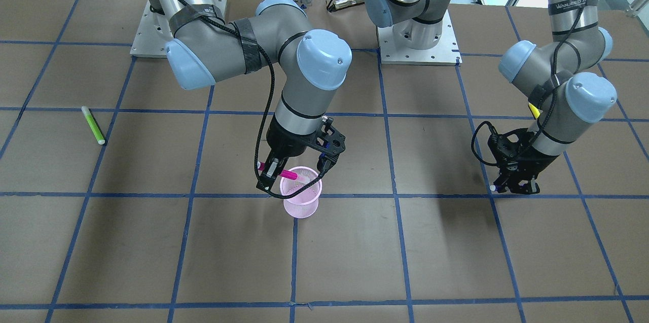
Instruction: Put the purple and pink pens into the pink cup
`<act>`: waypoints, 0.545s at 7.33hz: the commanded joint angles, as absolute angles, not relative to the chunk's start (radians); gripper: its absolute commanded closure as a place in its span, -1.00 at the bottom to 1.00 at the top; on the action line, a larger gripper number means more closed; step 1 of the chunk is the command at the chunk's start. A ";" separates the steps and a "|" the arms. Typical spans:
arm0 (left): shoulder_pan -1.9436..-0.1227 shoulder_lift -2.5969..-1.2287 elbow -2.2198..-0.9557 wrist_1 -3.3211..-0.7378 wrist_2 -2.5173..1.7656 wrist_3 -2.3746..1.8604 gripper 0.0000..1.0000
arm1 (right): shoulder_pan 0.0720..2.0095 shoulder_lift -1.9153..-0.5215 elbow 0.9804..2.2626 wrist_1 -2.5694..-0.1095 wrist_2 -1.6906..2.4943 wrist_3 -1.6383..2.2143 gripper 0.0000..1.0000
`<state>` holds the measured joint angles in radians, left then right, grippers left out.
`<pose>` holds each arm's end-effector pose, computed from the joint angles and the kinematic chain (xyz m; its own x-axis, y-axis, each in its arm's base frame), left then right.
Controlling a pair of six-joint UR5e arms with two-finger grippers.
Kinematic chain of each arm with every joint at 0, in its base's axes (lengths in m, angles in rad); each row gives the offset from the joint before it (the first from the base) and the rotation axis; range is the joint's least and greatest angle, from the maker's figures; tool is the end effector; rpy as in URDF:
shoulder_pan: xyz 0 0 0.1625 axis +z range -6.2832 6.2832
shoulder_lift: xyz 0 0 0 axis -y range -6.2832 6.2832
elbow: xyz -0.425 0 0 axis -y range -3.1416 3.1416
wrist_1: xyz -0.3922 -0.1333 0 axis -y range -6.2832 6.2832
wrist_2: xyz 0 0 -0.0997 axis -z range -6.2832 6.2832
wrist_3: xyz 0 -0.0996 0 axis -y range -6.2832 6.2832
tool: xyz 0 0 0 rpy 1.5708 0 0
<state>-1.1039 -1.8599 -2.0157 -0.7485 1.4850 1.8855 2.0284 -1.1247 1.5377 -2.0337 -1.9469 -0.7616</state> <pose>0.1076 -0.5286 0.2171 -0.1499 0.9825 -0.1103 0.9880 0.1447 -0.0539 0.3725 -0.5375 0.3009 -0.3052 -0.9038 0.2999 -0.9007 0.3762 0.2170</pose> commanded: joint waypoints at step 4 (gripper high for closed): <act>-1.108 -1.795 -2.014 -0.811 1.405 1.875 1.00 | 2.060 -1.081 1.536 -2.016 -1.989 -0.762 0.96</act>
<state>-1.1074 -1.8072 -2.0147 -0.8053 1.4219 1.8758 2.0483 -1.0901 1.5376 -2.0184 -1.9702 -0.7625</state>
